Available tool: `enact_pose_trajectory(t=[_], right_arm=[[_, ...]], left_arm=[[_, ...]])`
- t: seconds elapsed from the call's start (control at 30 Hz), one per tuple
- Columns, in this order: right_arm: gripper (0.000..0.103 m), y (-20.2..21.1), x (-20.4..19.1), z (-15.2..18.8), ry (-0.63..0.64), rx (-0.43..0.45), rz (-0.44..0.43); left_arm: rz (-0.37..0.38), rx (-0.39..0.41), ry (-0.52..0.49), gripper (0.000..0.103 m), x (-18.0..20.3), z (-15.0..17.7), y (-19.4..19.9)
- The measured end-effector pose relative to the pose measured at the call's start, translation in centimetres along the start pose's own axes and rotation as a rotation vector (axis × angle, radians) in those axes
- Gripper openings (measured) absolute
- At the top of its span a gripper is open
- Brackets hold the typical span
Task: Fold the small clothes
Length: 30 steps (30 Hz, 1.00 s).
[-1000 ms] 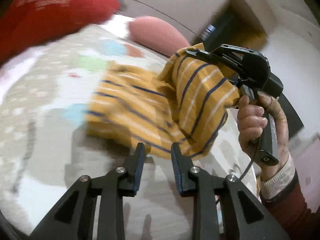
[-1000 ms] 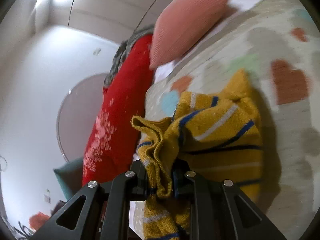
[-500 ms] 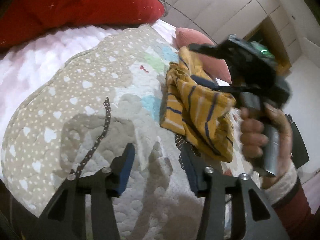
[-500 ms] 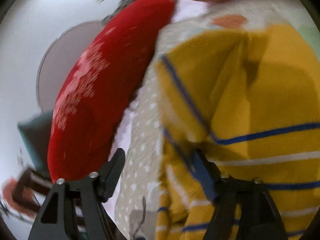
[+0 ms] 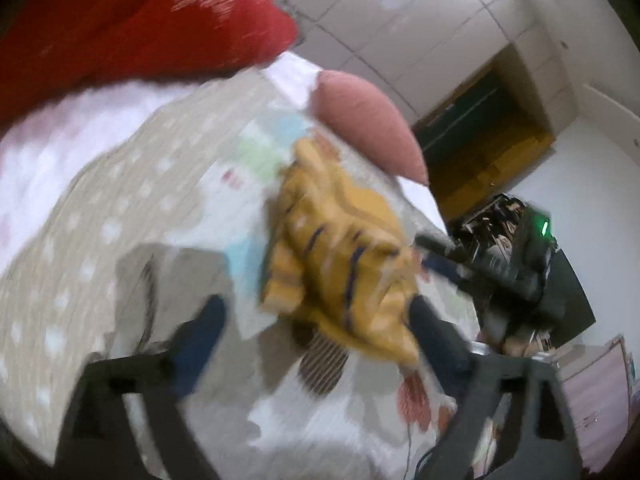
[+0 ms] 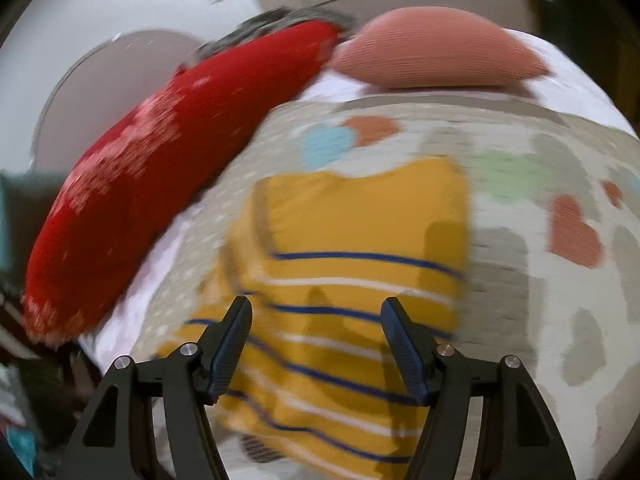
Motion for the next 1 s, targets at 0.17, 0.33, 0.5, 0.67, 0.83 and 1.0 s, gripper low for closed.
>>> enact_pose_trajectory(t=[0.17, 0.33, 0.5, 0.67, 0.83, 1.0], right_arm=[[0.072, 0.6, 3.9, 0.6, -0.077, 0.012, 0.01], [0.072, 1.5, 5.3, 1.6, -0.071, 0.023, 0.016], [0.072, 2.1, 6.0, 2.3, -0.048, 0.038, 0.013], [0.072, 2.4, 7.6, 2.6, -0.088, 0.043, 0.004], [0.072, 2.2, 8.0, 3.1, -0.1, 0.041, -0.002], [0.072, 1.7, 7.6, 3.0, -0.131, 0.041, -0.053]], left_arm=[[-0.029, -0.093, -0.093, 0.098, 2.4, -3.1, -5.9], [-0.086, -0.228, -0.103, 0.047, 2.1, -4.8, -11.9], [0.062, -0.236, -0.116, 0.024, 4.6, -5.9, -11.9], [0.175, -0.192, -0.192, 0.024, 8.0, -7.6, -10.7], [-0.19, -0.218, -0.322, 0.034, 1.5, -7.0, -14.3], [-0.075, -0.235, -0.202, 0.05, -1.0, -5.6, -12.0]])
Point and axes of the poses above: each gripper's, at about its wrist camera, not at the fingertips, and y roughly against the way its jaws point, x to its right, z to its underside, the point moved 5 cm from there along -y, roughly the way its jaws point, and after that the axes turned 1 degree about -y, right-handed, at the moved point
